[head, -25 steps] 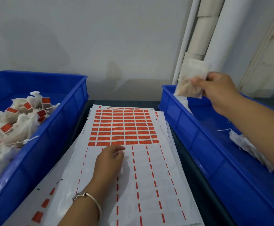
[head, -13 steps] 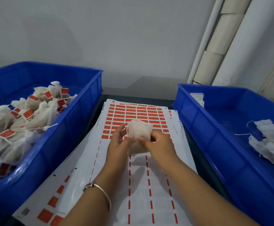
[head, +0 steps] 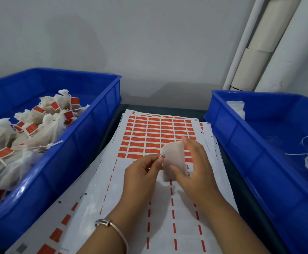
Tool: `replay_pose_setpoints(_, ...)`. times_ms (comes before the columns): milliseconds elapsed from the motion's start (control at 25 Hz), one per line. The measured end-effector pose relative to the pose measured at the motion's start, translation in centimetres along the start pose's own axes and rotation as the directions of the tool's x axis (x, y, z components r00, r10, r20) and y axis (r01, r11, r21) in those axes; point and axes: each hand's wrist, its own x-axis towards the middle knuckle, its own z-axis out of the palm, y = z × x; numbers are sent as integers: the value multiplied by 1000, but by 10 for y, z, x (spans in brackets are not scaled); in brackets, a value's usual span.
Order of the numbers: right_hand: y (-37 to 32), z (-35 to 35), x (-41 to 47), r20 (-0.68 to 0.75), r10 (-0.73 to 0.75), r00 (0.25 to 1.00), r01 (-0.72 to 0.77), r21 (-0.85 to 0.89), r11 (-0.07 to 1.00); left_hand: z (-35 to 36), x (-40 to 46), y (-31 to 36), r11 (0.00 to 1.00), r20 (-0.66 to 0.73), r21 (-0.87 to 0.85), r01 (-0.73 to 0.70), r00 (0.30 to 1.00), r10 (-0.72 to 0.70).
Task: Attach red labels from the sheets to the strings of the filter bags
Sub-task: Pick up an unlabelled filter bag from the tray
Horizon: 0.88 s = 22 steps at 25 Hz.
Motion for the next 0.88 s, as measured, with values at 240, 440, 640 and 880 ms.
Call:
replay_pose_setpoints(240,-9,2,-1,-118,-332,936,297,-243,924,3,-14,4,932,46,153,-329,944,326)
replay_pose_setpoints(440,-3,-1,-2,-173,-286,942,257,-171,951,0,-13,2,912,-73,196,-361,922,380)
replay_pose_setpoints(640,3,-6,-2,-227,-282,932,247,-172,954,-4,-9,4,968,-264,137,-209,934,240)
replay_pose_setpoints(880,1,-7,-3,-205,-176,963,160,-91,983,-12,-2,8,997,-379,0,-81,922,75)
